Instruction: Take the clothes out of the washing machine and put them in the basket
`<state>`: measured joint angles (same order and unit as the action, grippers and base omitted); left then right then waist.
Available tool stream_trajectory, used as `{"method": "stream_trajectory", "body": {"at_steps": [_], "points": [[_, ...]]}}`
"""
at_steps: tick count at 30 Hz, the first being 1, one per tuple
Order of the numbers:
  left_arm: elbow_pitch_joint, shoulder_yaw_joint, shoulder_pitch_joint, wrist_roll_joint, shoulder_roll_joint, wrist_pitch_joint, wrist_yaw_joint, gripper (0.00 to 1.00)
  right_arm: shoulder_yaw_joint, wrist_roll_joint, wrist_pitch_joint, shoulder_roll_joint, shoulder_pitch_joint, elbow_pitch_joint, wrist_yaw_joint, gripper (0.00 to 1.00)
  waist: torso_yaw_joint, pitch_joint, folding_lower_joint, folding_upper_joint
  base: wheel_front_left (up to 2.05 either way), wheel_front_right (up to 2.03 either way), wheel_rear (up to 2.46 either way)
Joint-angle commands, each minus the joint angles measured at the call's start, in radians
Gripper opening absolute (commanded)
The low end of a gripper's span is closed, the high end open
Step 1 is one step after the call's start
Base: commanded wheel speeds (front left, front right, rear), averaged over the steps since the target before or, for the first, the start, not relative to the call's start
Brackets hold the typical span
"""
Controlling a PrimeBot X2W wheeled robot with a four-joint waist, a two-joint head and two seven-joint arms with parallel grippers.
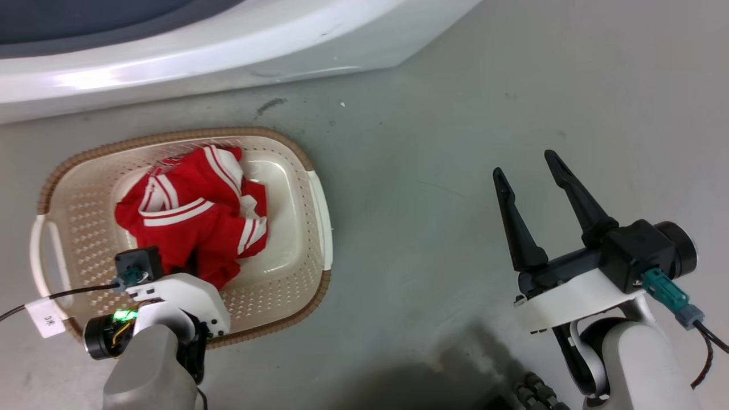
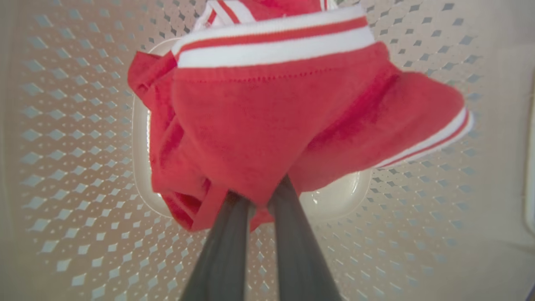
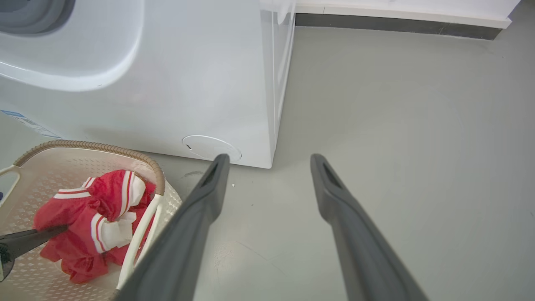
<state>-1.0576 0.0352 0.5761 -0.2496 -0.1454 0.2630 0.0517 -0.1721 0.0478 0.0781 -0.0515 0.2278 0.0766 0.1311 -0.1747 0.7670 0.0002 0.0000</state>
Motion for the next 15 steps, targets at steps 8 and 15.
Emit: {"method": "stream_trajectory", "body": {"at_steps": [8, 15], "points": [[-0.075, 0.022, 0.041, -0.015, -0.01, 0.002, 0.006, 1.0, 0.0, 0.01, 0.02, 0.002, 0.023, -0.039, -0.001, 1.0, -0.019, -0.011, -0.0002, 0.0, 0.0, 0.0, 0.0], [-0.047, 0.028, -0.028, -0.014, 0.021, 0.002, 0.019, 1.0, 0.016, 0.001, 0.029, 0.002, -0.005, -0.072, -0.001, 1.0, 0.02, -0.152, -0.0002, 0.0, 0.0, 0.0, 0.0]]}}
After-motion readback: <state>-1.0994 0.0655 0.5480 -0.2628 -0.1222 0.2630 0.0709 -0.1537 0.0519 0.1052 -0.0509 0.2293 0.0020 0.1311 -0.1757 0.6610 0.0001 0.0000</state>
